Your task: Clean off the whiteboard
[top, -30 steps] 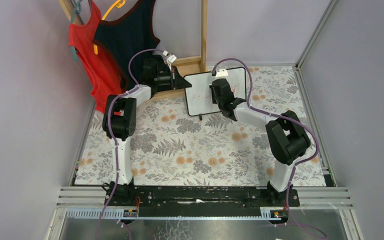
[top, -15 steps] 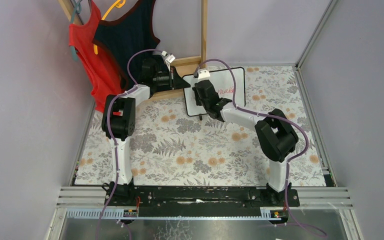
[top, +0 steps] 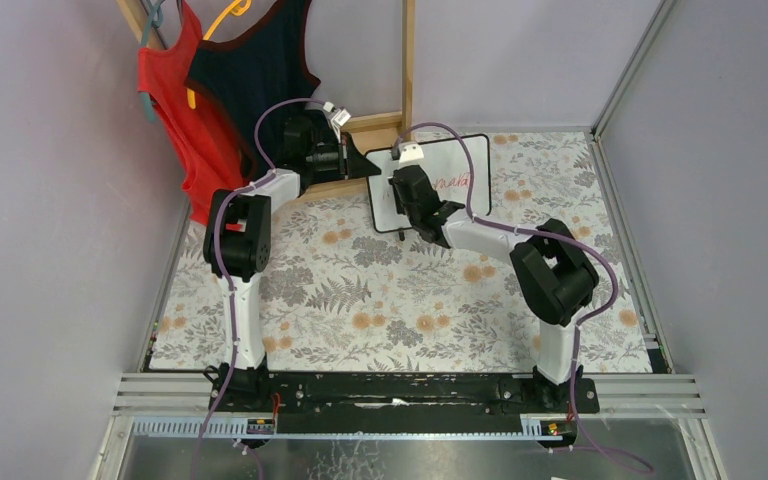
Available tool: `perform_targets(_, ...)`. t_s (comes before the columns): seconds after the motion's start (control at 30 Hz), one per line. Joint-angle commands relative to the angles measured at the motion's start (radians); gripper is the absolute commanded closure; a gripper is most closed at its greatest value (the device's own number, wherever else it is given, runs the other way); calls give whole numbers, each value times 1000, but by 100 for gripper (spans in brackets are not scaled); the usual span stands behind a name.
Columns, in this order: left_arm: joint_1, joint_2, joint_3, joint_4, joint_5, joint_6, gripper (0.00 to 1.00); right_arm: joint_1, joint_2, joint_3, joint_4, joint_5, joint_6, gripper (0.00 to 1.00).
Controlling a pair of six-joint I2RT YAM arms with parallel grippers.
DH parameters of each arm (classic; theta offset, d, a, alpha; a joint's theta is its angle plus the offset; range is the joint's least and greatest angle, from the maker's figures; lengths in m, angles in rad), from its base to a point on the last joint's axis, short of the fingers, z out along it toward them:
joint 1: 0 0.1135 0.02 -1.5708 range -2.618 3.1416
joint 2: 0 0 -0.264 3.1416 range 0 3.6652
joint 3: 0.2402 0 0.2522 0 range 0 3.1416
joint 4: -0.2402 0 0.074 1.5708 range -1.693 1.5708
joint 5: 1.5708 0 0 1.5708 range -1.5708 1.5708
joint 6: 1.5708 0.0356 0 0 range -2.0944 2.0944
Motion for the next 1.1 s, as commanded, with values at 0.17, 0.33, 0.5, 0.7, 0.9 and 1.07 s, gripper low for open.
perform_targets(0.17, -10, 23, -46, -125, -57, 81, 100, -111, -134, -135, 35, 114, -12, 100)
perform_targets(0.33, -10, 23, -51, -124, -57, 82, 100, -111, -124, -112, 25, 67, -12, 100)
perform_targets(0.5, -10, 19, -55, -126, -57, 86, 100, -81, -91, -71, 22, 23, 8, 100)
perform_targets(0.7, -12, 19, -54, -122, -57, 78, 100, -24, -45, -2, 11, 3, 18, 100)
perform_targets(0.9, -14, 19, -55, -124, -56, 80, 100, 10, 6, 74, -5, -10, 23, 100)
perform_targets(1.07, -15, 18, -58, -124, -56, 80, 100, 5, 12, 79, -21, 62, -9, 100)
